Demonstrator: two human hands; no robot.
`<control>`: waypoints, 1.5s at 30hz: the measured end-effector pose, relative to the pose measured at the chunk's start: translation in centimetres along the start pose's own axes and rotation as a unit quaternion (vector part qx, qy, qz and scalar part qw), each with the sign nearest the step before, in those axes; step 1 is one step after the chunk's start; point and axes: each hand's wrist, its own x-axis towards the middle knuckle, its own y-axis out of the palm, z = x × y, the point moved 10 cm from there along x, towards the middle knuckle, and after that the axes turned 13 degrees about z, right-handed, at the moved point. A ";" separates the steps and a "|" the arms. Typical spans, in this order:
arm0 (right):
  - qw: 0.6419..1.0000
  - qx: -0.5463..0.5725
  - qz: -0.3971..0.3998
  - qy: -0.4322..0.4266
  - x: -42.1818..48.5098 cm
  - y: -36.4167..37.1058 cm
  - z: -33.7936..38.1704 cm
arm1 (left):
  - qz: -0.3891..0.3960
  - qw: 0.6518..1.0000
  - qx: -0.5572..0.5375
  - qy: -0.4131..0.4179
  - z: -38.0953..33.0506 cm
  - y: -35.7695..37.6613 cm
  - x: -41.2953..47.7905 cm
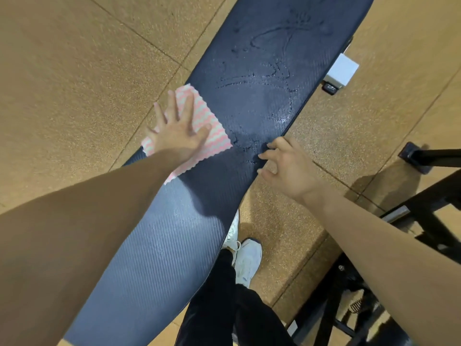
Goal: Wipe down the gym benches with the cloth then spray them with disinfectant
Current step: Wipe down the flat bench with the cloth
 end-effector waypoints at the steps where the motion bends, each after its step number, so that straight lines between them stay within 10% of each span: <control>1: 0.999 0.024 -0.021 0.007 0.3 -0.9 -0.4 | 0.004 1.000 0.020 0.019 -1.3 -0.1 0.3; 5: 0.982 0.123 -0.114 0.090 0.8 -4.2 -4.6 | 0.016 0.975 0.158 0.156 -8.9 2.6 -1.1; 13: 0.988 0.063 -0.047 0.135 4.0 -5.6 -9.8 | 0.008 0.904 0.276 0.326 -17.1 10.8 -5.6; 29: 0.989 0.015 -0.058 0.133 6.3 -11.8 -14.3 | -0.045 0.998 0.020 -0.039 -11.2 -1.5 5.3; 38: 0.995 0.032 -0.039 0.081 7.7 -13.7 -16.3 | 0.002 0.960 0.203 0.192 -23.1 6.3 1.1; 45: 0.996 -0.005 -0.026 0.083 9.0 -15.4 -17.3 | 0.004 0.968 0.197 0.156 -20.8 2.4 4.5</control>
